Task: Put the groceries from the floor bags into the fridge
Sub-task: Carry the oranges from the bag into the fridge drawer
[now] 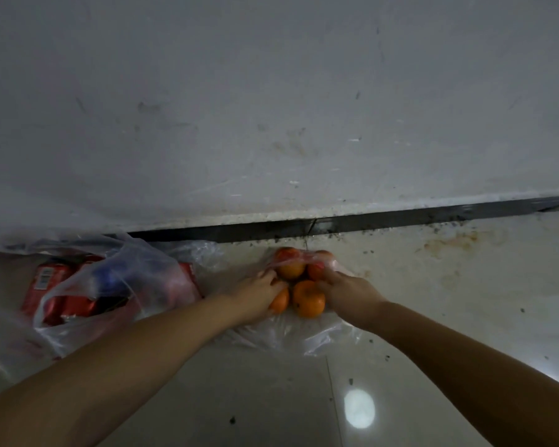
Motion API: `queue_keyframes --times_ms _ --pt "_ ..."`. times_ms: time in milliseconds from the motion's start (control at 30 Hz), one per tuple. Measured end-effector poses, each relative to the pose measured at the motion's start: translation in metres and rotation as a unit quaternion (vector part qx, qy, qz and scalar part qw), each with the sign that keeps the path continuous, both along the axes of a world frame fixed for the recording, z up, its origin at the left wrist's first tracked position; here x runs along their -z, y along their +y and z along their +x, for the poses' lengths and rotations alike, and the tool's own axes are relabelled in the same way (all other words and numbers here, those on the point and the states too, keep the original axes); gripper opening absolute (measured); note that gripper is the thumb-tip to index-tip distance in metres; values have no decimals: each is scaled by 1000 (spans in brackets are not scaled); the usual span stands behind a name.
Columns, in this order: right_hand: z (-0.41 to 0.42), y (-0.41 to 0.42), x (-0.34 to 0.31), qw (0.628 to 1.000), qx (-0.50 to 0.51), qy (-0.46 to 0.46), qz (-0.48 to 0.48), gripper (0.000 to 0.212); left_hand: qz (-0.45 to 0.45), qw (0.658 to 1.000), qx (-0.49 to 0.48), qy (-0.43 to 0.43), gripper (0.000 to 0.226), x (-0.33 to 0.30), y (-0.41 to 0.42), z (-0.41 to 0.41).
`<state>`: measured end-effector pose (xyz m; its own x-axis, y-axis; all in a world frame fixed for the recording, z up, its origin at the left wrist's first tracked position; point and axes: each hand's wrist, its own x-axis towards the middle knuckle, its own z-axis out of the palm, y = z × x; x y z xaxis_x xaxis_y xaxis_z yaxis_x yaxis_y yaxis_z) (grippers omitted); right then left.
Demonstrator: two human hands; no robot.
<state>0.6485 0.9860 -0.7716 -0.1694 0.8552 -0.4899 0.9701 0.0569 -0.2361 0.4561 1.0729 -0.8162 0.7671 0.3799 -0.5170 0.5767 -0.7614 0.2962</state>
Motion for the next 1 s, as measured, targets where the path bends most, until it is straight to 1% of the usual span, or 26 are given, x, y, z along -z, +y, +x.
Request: queue_keyframes --times_ms 33,100,167,200,233,367,433,533,600,667,700,767,867,1000 --pt "-5 3 5 999 -45 10 25 40 5 1000 3 3 63 2 0 1" --pt "-14 9 18 989 -134 -20 55 41 17 1000 5 12 65 6 0 3" --pt "-15 14 27 986 -143 -60 58 43 42 999 15 25 64 11 -1 5" --pt "-16 16 32 987 -138 -66 56 44 52 998 19 30 61 13 -1 5" --pt "-18 17 36 987 -137 -77 39 48 58 997 19 36 58 16 -2 6" --pt "-22 13 49 962 -200 -185 2 77 66 997 27 24 56 24 -5 6" --pt "-24 13 49 959 -205 -197 3 79 61 998 30 13 60 24 -5 3" --pt "-26 6 39 976 -160 -150 8 78 27 1000 -6 5 71 6 -13 -9" --pt "-28 -4 12 991 -88 -97 -18 76 3 997 -82 -8 74 -20 -23 -19" --pt "-32 -15 -25 998 -21 -57 -33 75 -21 984 -179 -10 78 -53 -35 -29" --pt "-34 -20 -46 998 4 -46 -42 76 -23 978 -205 -10 77 -71 -41 -32" --pt "-36 -30 -86 995 70 -10 -66 80 -31 974 -223 3 72 -107 -52 -38" --pt "-39 -50 -140 982 167 34 -86 86 -47 966 -255 5 67 -168 -67 -44" --pt "-42 -72 -223 969 225 50 -89 82 -84 942 -324 -6 72 -257 -86 -49"
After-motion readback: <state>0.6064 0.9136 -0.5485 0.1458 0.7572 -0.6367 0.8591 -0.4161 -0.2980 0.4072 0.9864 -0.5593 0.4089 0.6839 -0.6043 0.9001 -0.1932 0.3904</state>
